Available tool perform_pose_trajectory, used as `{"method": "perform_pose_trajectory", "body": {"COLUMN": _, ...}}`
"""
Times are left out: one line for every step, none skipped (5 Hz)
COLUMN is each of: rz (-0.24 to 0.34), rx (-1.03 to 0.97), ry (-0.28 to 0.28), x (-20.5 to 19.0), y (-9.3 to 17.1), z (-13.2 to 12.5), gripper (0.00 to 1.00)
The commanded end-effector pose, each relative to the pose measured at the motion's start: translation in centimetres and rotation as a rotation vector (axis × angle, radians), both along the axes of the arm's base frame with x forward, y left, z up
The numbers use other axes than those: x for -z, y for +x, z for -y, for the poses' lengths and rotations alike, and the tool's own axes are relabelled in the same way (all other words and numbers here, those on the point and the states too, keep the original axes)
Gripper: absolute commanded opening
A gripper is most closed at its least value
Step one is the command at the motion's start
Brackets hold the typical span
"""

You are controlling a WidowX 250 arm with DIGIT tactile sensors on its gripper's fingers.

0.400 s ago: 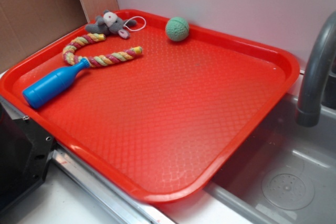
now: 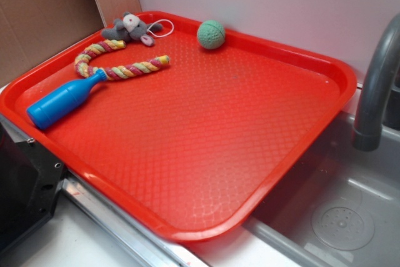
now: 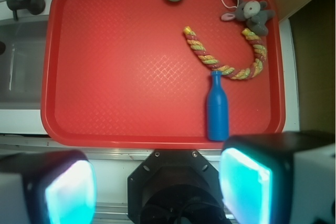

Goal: Grab the blue bottle.

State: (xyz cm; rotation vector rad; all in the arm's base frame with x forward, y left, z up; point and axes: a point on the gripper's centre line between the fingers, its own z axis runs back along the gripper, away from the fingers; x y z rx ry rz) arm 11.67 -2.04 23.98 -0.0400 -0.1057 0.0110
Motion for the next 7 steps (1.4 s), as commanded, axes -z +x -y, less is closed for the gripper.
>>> {"method": "perform_pose_trajectory", "body": {"rz": 0.095, "rx": -0.013, "ry": 0.066, "x": 2.7, "y": -0.6, "z": -3.2, "gripper": 1.0}}
{"method": "perform_pose_trajectory", "body": {"rz": 0.093, "rx": -0.023, "ry": 0.074, "x": 4.5, "y": -0.6, "z": -4.8, "gripper": 1.0}}
{"method": "perform_pose_trajectory", "body": {"rz": 0.088, "rx": -0.07, "ry": 0.071, "x": 7.5, "y": -0.5, "z": -6.4, "gripper": 1.0}}
{"method": "perform_pose_trajectory", "body": {"rz": 0.085, "rx": -0.101, "ry": 0.082, "x": 10.4, "y": -0.5, "z": -7.1, "gripper": 1.0}}
{"method": "perform_pose_trajectory", "body": {"rz": 0.066, "rx": -0.13, "ry": 0.076, "x": 13.5, "y": -0.3, "z": -8.1, "gripper": 1.0}}
{"method": "perform_pose_trajectory", "body": {"rz": 0.058, "rx": -0.154, "ry": 0.066, "x": 16.5, "y": 0.1, "z": -8.7, "gripper": 1.0}}
{"method": "perform_pose_trajectory", "body": {"rz": 0.03, "rx": -0.149, "ry": 0.1, "x": 18.7, "y": 0.1, "z": -8.8, "gripper": 1.0}}
